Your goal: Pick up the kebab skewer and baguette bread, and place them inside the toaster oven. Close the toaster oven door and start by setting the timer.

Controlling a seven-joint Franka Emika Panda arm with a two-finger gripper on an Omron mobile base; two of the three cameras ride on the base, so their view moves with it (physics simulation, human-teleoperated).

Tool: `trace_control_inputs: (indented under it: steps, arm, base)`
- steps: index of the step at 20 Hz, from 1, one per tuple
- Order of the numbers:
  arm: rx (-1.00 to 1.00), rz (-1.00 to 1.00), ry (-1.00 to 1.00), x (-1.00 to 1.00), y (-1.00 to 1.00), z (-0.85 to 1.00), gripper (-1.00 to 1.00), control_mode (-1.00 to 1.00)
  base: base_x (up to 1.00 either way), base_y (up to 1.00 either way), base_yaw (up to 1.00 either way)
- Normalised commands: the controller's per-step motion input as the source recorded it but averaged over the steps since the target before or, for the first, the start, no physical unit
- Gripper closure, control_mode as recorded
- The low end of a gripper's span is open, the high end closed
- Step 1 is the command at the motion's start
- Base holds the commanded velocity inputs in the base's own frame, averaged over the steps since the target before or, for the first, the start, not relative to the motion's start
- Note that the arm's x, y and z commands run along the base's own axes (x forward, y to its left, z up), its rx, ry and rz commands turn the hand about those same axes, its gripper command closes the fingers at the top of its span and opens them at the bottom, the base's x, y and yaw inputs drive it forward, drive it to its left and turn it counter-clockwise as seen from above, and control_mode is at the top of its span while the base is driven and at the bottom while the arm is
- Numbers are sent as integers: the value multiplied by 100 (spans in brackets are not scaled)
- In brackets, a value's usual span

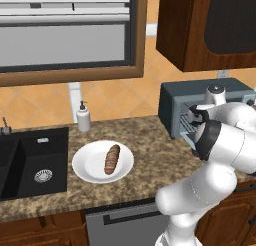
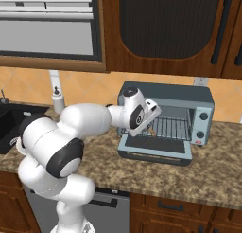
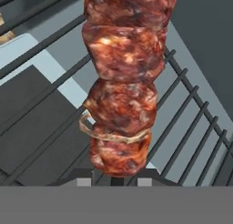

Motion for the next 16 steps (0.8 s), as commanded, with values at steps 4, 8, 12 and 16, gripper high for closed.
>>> trace_control_inputs:
  steps: [4,8,12,16]
  arm:
    - [-1,13,0,0,0,-24,-100,-100]
    - [-2,8,0,0,-11,-25,-100,-100]
    - [-2,6,0,0,-24,-12,-100,-100]
    - [0,5,0,-20,-35,-3,-100,-100]
  base:
    - [0,0,0]
    - [0,0,0]
    - [0,0,0]
    - [0,0,0]
